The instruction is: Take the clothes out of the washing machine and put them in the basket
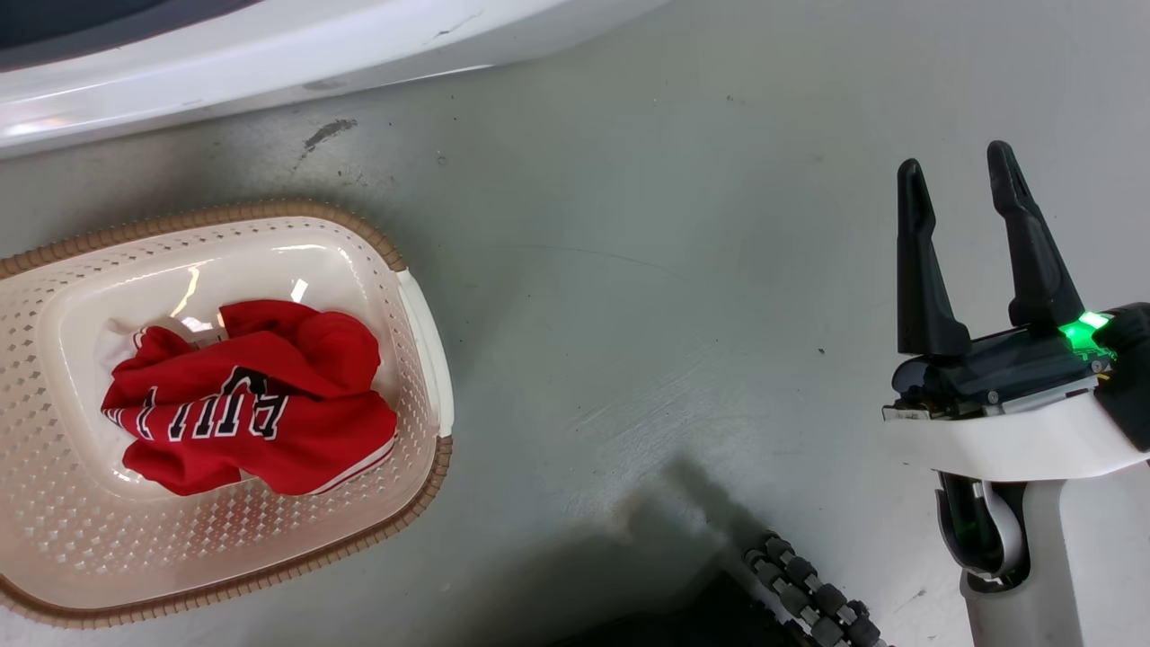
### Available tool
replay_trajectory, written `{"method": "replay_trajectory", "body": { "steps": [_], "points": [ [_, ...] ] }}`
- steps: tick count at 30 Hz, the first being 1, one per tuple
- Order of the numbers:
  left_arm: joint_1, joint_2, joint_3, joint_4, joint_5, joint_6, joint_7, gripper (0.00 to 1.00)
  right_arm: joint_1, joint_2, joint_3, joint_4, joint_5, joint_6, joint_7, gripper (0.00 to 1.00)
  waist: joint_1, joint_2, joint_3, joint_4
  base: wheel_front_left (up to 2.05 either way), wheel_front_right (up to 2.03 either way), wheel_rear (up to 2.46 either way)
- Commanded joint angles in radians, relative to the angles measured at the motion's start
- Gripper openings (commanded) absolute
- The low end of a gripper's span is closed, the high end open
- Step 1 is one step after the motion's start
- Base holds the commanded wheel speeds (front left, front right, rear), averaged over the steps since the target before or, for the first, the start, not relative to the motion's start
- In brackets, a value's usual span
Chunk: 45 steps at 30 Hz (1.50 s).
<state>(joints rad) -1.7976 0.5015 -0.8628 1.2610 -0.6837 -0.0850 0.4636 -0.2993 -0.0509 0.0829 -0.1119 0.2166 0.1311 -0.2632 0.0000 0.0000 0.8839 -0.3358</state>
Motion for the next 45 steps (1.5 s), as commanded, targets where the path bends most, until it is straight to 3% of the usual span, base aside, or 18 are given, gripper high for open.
{"method": "replay_trajectory", "body": {
  "steps": [1, 2, 13, 23, 45],
  "points": [
    [0.019, -0.002, -0.006, 0.012, -0.006, -0.004, 0.008, 0.07, -0.009, 0.001, -0.001, -0.003, 0.006, -0.001, -0.002, 1.0, 0.0, 0.0, 0.002, 0.0, 0.0, 0.0, 0.0],
    [0.019, -0.001, -0.005, 0.012, -0.007, -0.006, 0.006, 0.0, -0.01, 0.001, 0.0, -0.004, 0.006, -0.001, -0.002, 1.0, 0.0, 0.0, 0.002, -0.001, 0.0, 0.0, 0.0],
    [0.004, 0.009, -0.009, 0.006, -0.004, -0.003, -0.091, 0.0, -0.008, 0.001, 0.002, 0.005, -0.003, -0.001, -0.002, 1.0, 0.0, 0.0, -0.028, 0.006, 0.0, 0.0, 0.0],
    [0.051, -0.016, -0.009, -0.006, -0.027, -0.027, -0.18, 0.0, 0.008, 0.001, 0.002, 0.02, -0.029, -0.001, -0.002, 1.0, 0.0, 0.0, -0.112, 0.048, 0.0, 0.0, 0.0],
    [0.43, -0.083, -0.02, -0.12, -0.146, -0.044, -0.476, 0.0, 0.097, 0.001, -0.005, 0.074, -0.088, -0.001, -0.002, 1.0, 0.0, 0.0, -0.369, 0.149, 0.0, 0.0, 0.0]
  ]
}}
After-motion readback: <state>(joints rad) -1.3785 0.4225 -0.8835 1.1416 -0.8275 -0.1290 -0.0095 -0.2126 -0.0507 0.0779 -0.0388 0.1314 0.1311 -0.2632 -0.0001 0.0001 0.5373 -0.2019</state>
